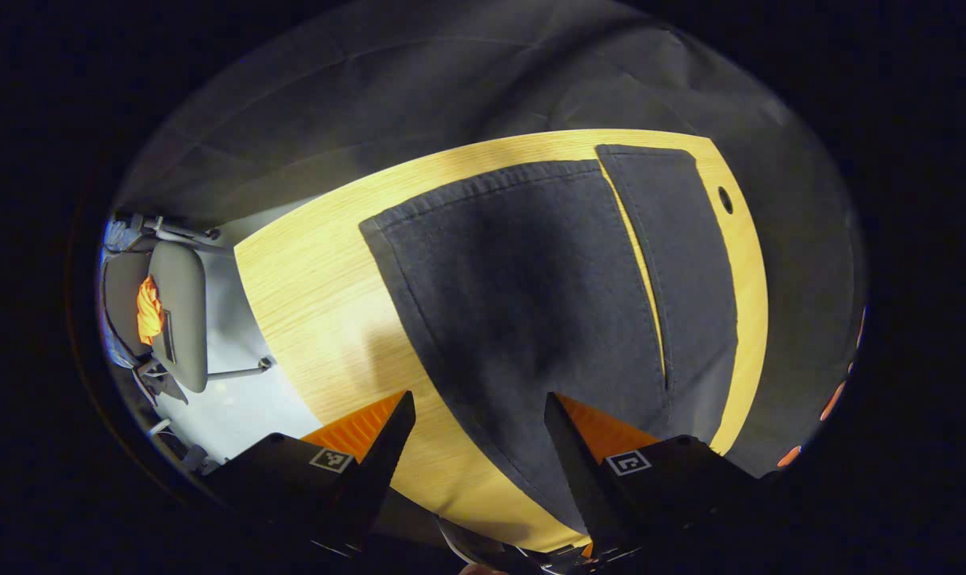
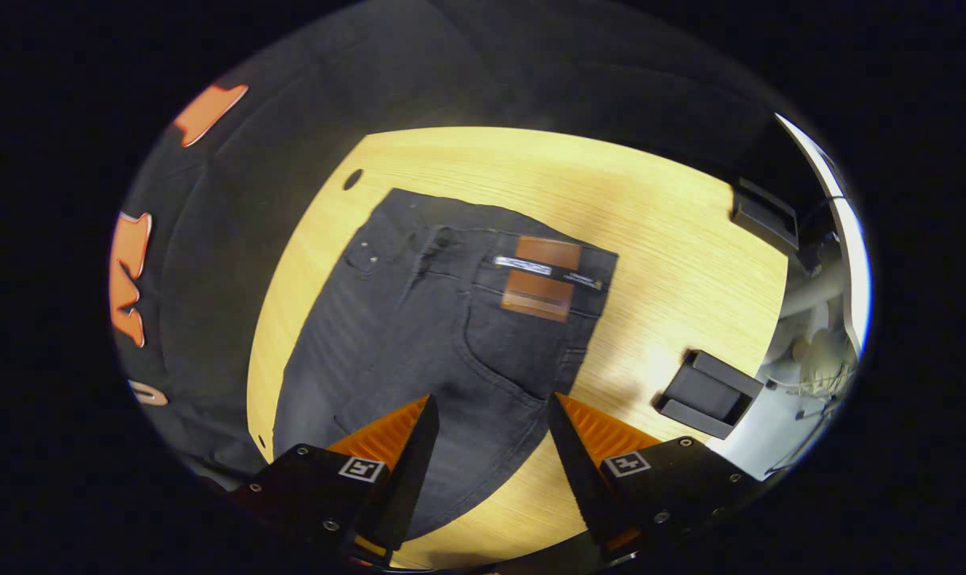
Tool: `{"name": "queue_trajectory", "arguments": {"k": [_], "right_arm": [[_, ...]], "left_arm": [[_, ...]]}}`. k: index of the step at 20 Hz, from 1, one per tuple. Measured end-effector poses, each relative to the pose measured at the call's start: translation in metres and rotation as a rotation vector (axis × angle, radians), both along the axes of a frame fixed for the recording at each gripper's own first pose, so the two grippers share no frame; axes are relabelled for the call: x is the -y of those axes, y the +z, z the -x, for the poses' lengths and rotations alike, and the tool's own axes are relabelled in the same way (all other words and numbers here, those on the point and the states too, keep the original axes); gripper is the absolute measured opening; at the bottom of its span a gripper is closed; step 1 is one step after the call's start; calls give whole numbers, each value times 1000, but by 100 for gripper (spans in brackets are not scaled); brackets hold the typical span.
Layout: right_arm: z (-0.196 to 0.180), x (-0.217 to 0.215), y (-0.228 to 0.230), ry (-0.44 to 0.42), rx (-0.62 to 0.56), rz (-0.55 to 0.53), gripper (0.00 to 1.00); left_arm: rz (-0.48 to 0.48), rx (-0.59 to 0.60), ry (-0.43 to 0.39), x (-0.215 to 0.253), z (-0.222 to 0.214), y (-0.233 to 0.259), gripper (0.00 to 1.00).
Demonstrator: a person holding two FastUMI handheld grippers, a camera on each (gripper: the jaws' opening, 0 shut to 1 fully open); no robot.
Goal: Grasp the waist and the cuffs of the jeans and fold them to make the two legs overlap; first hold the waist and fold one-third of the jeans toward the cuffs, then hold the cuffs and fold the remaining one-third in the same direction to finish folding.
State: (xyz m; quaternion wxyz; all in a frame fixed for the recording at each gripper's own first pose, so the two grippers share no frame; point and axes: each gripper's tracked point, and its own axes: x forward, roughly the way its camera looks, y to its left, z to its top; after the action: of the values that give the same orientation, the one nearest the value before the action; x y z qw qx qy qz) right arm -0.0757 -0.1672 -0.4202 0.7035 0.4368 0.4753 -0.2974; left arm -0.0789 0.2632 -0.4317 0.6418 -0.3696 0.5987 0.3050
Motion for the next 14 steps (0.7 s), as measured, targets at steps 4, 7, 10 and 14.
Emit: {"name": "queue_trajectory", "arguments": {"k": [4, 7, 10, 14], "right_arm": [[8, 15, -15, -53, -50, -8, 99], [3, 25, -20, -83, -66, -14, 99], [1, 32, -28, -97, -98, -11, 99], [0, 34, -32, -87, -164, -7, 98]], "left_arm": [[-35, -36, 18, -12, 5, -4, 98], [-63, -71, 32, -24, 7, -6, 98], [-91, -111, 42, -34, 9, -13, 98], [-116, -159, 93, -51, 7, -27, 98]]}}
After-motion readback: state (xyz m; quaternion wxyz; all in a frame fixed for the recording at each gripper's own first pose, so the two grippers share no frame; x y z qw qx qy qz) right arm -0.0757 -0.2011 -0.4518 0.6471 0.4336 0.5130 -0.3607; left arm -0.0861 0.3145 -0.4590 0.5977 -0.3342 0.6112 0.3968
